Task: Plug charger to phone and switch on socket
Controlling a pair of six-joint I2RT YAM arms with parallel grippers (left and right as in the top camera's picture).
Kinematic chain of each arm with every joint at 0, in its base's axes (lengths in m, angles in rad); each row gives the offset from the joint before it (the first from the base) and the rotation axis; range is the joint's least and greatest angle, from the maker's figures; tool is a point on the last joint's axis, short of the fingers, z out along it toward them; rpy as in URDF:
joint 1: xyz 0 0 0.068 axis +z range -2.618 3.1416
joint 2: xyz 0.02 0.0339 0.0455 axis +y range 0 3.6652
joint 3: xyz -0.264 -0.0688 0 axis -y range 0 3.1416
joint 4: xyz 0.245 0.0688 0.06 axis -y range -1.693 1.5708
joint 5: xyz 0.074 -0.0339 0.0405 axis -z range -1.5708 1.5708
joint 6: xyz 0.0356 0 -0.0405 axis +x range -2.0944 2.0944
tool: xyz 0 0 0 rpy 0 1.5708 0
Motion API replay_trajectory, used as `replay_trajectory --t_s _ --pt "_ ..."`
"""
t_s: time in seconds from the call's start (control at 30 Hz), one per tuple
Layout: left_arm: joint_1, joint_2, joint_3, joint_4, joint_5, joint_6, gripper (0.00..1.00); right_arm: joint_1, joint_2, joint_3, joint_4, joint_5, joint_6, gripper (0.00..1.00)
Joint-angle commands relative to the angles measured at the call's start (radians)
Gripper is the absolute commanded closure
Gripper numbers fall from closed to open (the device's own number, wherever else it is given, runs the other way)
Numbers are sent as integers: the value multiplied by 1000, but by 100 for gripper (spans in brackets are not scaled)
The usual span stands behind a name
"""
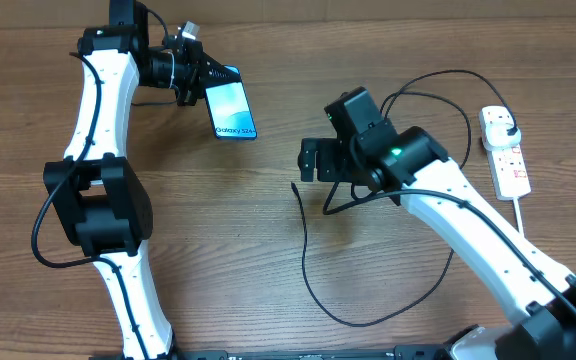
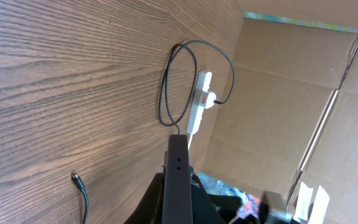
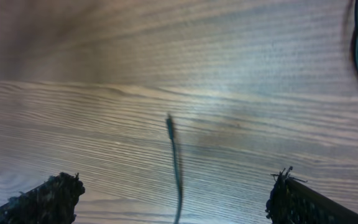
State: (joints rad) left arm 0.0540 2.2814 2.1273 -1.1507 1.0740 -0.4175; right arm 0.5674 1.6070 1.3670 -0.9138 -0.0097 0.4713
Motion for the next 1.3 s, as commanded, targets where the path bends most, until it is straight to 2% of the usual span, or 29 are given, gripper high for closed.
replay_trajectory --t_s 0.0,0.33,1.27 --pt "-2 -42 16 2 6 14 96 34 68 -21 6 9 7 0" --pt "-2 -42 16 -1 -5 14 96 62 157 -21 12 9 6 0" --pt "-1 -42 16 10 -20 14 96 62 191 -21 60 9 7 0"
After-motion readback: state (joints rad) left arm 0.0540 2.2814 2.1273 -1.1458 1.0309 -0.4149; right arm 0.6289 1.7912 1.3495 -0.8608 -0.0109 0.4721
